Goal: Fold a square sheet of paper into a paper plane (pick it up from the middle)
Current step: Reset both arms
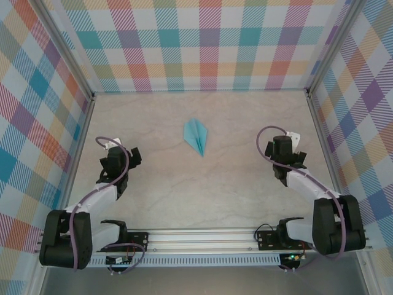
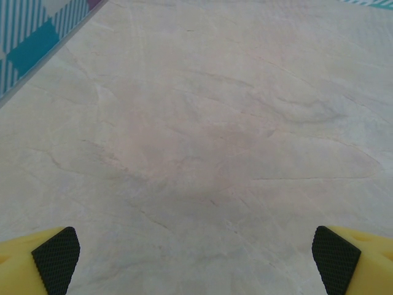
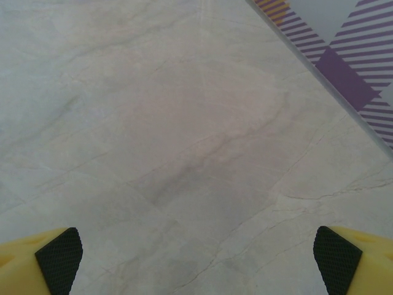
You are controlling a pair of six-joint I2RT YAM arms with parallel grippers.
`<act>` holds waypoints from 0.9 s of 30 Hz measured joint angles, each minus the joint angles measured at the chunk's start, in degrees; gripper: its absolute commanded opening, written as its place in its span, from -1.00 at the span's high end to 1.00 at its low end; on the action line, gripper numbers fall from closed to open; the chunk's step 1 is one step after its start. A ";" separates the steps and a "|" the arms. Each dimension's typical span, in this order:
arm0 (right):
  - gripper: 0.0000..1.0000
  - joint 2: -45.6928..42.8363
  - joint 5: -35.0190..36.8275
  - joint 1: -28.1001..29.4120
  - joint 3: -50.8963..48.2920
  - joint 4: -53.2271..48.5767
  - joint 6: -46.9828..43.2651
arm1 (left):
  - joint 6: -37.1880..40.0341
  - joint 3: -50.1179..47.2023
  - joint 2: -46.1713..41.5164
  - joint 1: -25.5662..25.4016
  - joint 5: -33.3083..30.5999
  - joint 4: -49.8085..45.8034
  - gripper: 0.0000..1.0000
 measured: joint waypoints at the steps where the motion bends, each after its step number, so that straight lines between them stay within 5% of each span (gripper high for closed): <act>1: -1.00 0.81 -0.70 -0.07 -0.90 2.01 -0.81 | 0.59 -0.39 0.98 0.35 0.96 1.79 -1.00; 13: -1.00 4.76 -14.64 -0.37 -6.34 25.64 -11.45 | 4.92 -6.27 7.17 1.70 13.09 24.17 -1.00; 27: -1.00 12.92 -23.02 -4.17 -7.13 36.72 -14.25 | 6.78 -6.01 21.77 1.29 15.19 37.44 -1.00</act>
